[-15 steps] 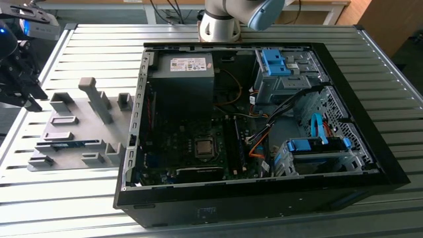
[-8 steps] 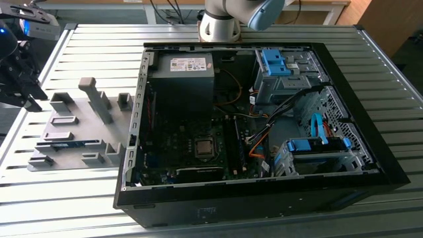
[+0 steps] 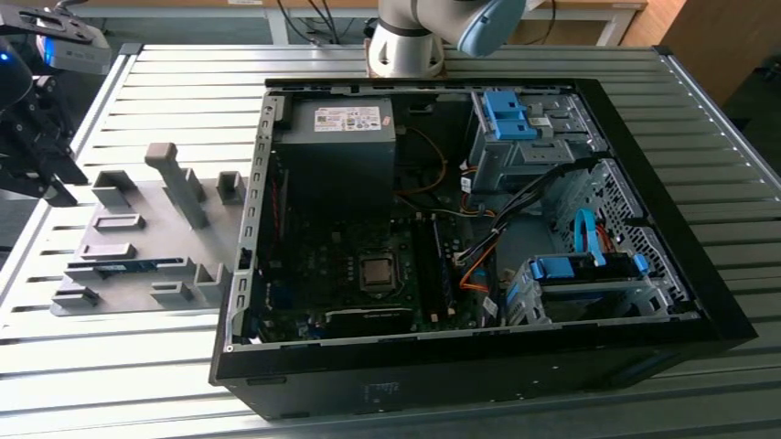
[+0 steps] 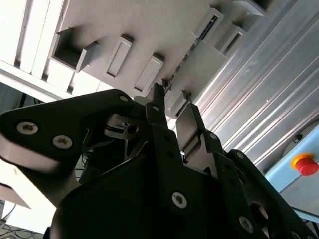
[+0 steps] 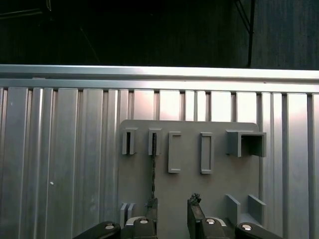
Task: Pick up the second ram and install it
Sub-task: 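Pick up the second ram and move it above second insertion slot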
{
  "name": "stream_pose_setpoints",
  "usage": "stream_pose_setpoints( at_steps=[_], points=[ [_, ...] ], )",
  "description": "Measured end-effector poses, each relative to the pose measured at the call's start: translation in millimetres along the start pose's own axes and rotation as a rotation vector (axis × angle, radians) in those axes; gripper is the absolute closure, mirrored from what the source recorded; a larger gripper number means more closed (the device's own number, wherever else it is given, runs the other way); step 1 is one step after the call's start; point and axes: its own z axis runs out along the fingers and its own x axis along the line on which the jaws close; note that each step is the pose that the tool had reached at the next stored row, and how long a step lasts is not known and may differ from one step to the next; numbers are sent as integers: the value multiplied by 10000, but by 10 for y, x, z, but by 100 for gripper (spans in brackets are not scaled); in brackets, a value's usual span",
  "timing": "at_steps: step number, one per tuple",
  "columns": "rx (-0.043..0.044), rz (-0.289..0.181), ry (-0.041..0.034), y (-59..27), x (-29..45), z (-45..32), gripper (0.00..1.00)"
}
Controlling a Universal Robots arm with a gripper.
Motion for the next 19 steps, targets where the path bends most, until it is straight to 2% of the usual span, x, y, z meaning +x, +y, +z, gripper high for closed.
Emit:
stream_pose_setpoints(
  at_steps=[12, 19],
  points=[
    [0, 2, 73, 0, 0, 0, 63],
    [0, 2, 74, 0, 0, 6, 63]
  ],
)
